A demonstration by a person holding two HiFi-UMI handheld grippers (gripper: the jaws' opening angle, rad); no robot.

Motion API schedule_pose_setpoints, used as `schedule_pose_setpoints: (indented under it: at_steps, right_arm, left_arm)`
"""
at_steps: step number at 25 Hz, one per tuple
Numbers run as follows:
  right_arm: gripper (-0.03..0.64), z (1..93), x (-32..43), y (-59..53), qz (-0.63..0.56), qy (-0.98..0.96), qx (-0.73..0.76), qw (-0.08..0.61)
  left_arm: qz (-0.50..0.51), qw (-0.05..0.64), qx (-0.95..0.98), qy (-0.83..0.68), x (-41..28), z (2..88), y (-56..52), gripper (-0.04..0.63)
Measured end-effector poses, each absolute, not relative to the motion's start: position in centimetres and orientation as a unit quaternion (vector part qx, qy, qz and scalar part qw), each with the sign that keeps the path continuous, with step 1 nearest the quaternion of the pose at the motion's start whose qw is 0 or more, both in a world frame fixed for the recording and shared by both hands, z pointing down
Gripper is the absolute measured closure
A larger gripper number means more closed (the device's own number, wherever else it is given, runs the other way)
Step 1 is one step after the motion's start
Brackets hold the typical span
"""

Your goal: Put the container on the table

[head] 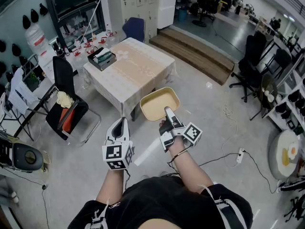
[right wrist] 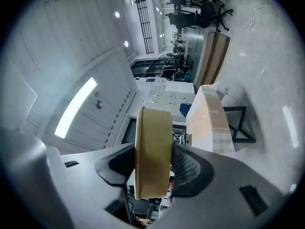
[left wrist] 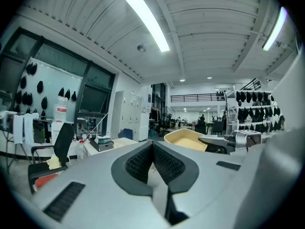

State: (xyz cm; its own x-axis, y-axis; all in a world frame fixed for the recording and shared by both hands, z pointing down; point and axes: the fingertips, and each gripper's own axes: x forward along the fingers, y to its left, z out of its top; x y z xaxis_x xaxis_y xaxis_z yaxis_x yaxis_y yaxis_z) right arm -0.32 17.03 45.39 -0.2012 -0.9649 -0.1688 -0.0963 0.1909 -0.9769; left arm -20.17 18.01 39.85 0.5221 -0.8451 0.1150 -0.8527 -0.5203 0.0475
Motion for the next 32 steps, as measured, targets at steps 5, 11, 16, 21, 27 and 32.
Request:
schedule_pose_setpoints:
  at_steps: [5,11,16,21,27,32]
  right_arm:
    - [0.384,45.1,0.1,16.9,-0.469,0.615,-0.432,0.465]
    - [0.38,46.1,1.4,17.6,-0.478,0.606,-0.43,0.468]
    - [0.38,46.8,3.2,17.6,-0.491,0.599,-0.43,0.464]
    - [0.38,46.6,5.8,17.1,-0.493,0.605,-0.422,0.46]
    - [0.38,47.2,10.3,17.3,-0.497,0.619,-0.405,0.453]
    - [0.38,47.7,12.7,17.0,-0.506,0.617,-0.401,0.449]
  left_arm:
    - [0.04,0.048,0.87,-0.489,-19.7,39.4,17.9,0.583]
    - [0.042,0.048,0.871,-0.487,-18.4,39.7,18.7,0.583]
    - [0.046,0.047,0.872,-0.484,-16.1,39.7,18.9,0.583]
    - [0.047,0.044,0.869,-0.491,-13.1,39.8,18.7,0.583]
    - [0.044,0.039,0.86,-0.507,-8.5,40.4,19.8,0.583]
    - [0.047,0.036,0.856,-0.514,-6.1,40.7,19.7,0.583]
